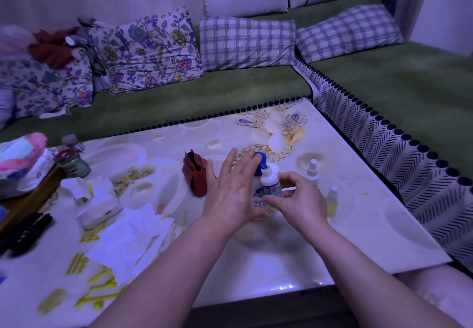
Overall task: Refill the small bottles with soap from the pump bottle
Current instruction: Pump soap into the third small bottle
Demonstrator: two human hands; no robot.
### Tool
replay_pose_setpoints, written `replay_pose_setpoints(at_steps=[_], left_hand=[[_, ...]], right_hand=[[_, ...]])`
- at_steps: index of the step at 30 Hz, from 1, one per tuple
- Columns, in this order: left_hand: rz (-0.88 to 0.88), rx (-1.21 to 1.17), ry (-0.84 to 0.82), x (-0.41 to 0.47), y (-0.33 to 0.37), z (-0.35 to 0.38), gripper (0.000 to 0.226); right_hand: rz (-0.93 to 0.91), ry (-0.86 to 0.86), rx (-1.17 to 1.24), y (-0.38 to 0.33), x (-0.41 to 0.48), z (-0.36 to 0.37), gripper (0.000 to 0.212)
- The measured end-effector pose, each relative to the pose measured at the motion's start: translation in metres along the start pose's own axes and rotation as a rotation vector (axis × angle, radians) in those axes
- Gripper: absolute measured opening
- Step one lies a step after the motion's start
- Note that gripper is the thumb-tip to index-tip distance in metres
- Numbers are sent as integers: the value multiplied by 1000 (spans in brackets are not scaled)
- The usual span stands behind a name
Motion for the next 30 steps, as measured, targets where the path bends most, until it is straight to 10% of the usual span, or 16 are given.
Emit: replay_pose_setpoints(at_steps=[30], left_hand=[[4, 51, 17, 3, -1, -8, 113]], right_hand=[[-13, 1, 62, -10, 2, -3, 34]])
Point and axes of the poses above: each hand's wrist, its own x-axis towards the middle knuckle, its own z-axis out of the palm, y = z × x, the point moved 10 cm from there along x, towards the middle knuckle, and after that the axes turned 10 degrees about x, right-handed, at the moved point
